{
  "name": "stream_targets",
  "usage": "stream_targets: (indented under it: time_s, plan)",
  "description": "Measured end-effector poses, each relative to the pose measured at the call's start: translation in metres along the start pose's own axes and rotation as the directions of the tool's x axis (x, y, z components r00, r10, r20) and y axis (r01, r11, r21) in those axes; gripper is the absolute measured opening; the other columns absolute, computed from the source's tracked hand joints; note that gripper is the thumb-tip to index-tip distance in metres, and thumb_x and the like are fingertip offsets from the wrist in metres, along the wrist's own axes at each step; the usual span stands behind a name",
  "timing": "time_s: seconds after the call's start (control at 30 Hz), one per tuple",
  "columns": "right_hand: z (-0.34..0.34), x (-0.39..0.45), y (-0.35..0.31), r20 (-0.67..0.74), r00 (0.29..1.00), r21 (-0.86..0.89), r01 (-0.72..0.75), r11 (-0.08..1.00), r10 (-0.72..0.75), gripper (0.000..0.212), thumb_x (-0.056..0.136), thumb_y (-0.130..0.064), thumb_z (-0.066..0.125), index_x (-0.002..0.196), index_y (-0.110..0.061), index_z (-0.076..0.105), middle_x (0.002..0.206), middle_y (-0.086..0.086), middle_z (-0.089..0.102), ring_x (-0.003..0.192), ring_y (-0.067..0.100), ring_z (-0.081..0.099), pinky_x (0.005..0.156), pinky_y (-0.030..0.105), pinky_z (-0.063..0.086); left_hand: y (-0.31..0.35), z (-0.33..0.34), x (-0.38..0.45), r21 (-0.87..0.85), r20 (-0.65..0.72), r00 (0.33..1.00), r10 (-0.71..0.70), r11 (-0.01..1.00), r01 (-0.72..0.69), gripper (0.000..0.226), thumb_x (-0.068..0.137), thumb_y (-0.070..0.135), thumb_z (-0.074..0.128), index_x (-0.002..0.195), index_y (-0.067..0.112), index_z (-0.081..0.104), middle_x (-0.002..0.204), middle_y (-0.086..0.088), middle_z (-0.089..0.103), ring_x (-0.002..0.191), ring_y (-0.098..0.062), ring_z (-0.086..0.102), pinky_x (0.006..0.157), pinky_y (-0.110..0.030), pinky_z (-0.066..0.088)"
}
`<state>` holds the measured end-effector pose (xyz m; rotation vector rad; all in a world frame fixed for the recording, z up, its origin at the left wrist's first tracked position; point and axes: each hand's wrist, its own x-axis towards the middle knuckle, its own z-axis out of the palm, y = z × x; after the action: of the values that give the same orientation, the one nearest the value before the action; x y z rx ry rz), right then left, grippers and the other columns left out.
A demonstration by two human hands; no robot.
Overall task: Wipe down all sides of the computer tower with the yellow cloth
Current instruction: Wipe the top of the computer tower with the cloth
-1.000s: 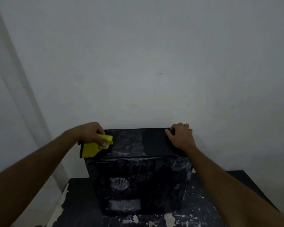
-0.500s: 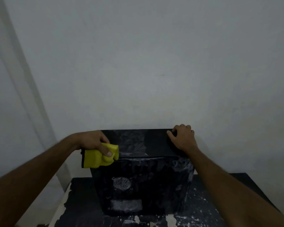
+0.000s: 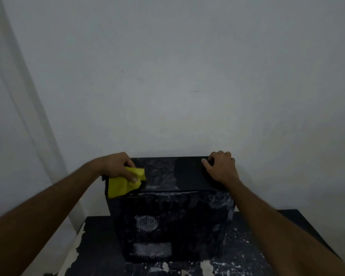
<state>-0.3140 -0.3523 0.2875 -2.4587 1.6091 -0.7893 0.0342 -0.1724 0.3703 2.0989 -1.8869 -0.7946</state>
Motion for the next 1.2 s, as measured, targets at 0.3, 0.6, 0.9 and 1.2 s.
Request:
stream_targets:
  time_s: [0.3,0.6,0.9,1.2]
  plan:
    - [0.0,-0.001,0.0,-0.003,1.0,0.008,0.013,1.0,-0.013,0.042,0.098,-0.059,0.05,0.098,-0.019,0.064,0.101,0.005,0.059,0.105,0.027,0.048,0.091,0.044,0.043,0.01,0.004,0.011,0.049,0.16,0.987,-0.011,0.999,0.003,0.024,0.07,0.04,0.093,0.087,0.028,0.082,0.087,0.012,0.078,0.081,-0.008,0.073,0.068,-0.022,0.054]
    - [-0.001,0.0,0.001,-0.01,1.0,0.011,0.017,1.0,-0.017,0.041,0.098,-0.058,0.051,0.098,-0.019,0.063,0.099,0.004,0.058,0.103,0.027,0.047,0.091,0.044,0.042,-0.014,0.009,0.03,0.249,-0.115,0.993,-0.033,0.967,0.061,0.06,0.087,0.071,0.06,0.125,0.024,0.062,0.126,-0.001,0.06,0.113,-0.022,0.057,0.089,-0.031,0.043]
    - [0.0,0.0,0.001,-0.001,1.0,0.019,0.013,1.0,-0.013,0.041,0.097,-0.059,0.05,0.096,-0.02,0.063,0.099,0.003,0.058,0.103,0.026,0.047,0.09,0.043,0.042,-0.039,0.013,0.033,0.21,-0.206,0.977,0.059,0.978,-0.014,0.058,0.087,0.05,0.073,0.132,0.017,0.06,0.131,-0.005,0.063,0.12,-0.026,0.059,0.095,-0.033,0.045]
    - [0.0,0.001,0.0,0.015,1.0,0.02,0.002,1.0,-0.002,0.042,0.097,-0.059,0.05,0.1,-0.02,0.063,0.102,0.003,0.058,0.106,0.026,0.046,0.092,0.044,0.042,-0.012,0.004,0.035,-0.042,-0.094,0.993,-0.072,0.997,0.068,0.032,0.083,0.047,0.079,0.091,0.017,0.074,0.09,-0.001,0.074,0.078,-0.017,0.07,0.067,-0.028,0.05]
